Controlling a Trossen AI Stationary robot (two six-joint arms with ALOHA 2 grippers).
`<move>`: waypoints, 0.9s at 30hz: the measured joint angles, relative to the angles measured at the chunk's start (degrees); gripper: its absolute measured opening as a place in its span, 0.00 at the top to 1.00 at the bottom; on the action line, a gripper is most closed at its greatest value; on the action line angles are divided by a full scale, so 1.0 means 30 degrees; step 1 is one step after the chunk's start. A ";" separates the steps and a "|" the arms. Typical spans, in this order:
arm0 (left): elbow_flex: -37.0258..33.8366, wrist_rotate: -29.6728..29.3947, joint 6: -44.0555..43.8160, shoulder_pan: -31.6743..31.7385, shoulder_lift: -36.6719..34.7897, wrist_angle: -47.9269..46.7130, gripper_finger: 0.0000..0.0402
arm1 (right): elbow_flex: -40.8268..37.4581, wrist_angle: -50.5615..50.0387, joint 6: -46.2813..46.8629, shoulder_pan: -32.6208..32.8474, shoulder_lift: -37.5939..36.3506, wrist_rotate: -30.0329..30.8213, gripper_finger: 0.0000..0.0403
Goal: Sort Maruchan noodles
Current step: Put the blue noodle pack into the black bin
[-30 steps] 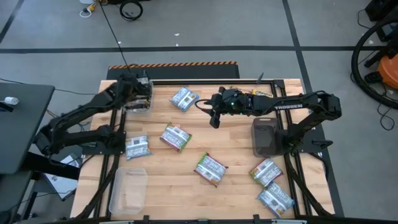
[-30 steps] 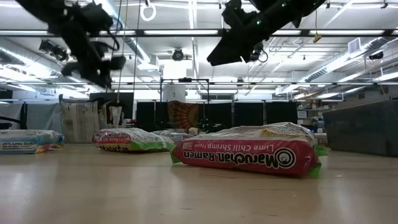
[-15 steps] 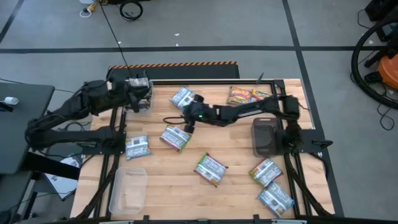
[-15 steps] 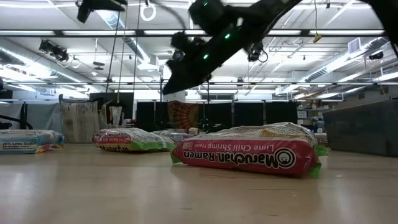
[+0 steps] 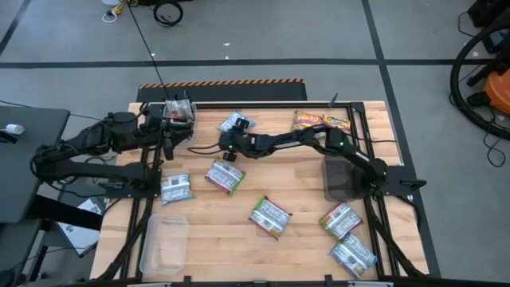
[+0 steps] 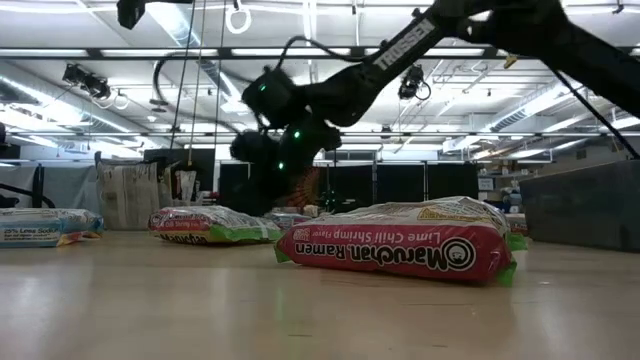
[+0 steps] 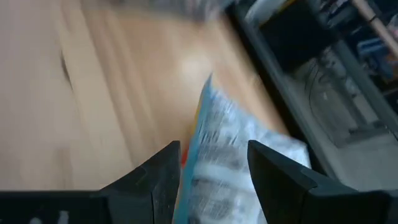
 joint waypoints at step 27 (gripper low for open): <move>-0.0001 0.1473 -0.1026 -0.0471 0.0000 0.1418 0.77 | 0.1506 -0.5044 0.1529 0.0128 -0.2767 -0.1662 0.99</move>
